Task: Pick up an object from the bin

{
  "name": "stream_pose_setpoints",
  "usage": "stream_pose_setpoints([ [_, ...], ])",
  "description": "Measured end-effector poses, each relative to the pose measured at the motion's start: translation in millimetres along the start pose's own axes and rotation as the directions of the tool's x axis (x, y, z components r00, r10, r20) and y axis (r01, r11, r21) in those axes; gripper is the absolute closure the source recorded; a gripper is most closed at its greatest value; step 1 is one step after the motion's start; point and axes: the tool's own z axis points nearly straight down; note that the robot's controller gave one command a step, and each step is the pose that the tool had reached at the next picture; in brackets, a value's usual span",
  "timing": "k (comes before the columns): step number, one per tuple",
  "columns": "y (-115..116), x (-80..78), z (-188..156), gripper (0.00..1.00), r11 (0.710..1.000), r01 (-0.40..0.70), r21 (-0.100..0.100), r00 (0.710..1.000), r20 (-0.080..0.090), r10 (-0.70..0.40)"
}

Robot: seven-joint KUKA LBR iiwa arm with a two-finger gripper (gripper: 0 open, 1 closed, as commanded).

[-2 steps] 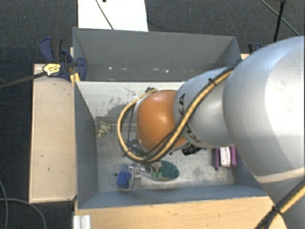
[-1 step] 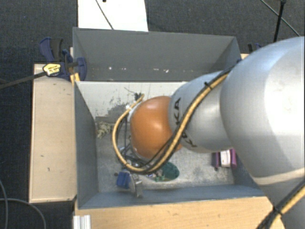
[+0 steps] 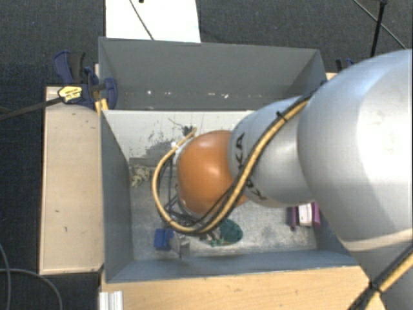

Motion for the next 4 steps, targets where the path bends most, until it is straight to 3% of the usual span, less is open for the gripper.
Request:
stream_pose_setpoints([
  [1,-10.0,-15.9,-192.0,1.0,0.99,0.139,0.0,0.99,0.014,-0.139],
  [2,-9.7,-14.2,-187.2,0.0,0.991,0.136,-0.001,0.991,0.004,-0.136],
  [3,-35.1,2.5,-75.6,0.0,1.0,0.01,-0.001,1.0,-0.005,-0.01],
  [4,-84.7,2.3,7.1,0.0,0.995,0.097,-0.001,0.995,-0.004,-0.097],
])
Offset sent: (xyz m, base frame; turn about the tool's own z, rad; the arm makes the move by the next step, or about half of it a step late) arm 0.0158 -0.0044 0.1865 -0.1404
